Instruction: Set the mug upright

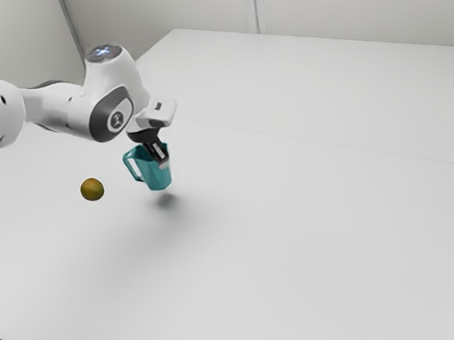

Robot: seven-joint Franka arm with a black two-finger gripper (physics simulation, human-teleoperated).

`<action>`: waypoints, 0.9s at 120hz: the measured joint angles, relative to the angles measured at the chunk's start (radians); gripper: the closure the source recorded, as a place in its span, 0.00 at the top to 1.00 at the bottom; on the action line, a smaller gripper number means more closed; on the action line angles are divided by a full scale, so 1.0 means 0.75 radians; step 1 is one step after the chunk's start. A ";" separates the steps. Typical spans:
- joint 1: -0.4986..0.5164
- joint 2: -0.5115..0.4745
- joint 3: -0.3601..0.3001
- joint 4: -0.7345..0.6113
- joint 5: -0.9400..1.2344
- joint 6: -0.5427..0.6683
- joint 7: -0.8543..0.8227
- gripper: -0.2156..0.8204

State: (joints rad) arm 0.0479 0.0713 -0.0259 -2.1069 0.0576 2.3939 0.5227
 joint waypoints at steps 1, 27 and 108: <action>0.002 0.000 0.000 -0.009 0.000 0.008 -0.008 0.03; -0.001 0.009 0.001 -0.104 -0.001 0.108 -0.192 0.03; 0.028 -0.060 -0.093 0.586 0.082 -0.456 -0.454 0.75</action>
State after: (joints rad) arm 0.0691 0.0261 -0.0957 -1.6671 0.1188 2.0521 0.1823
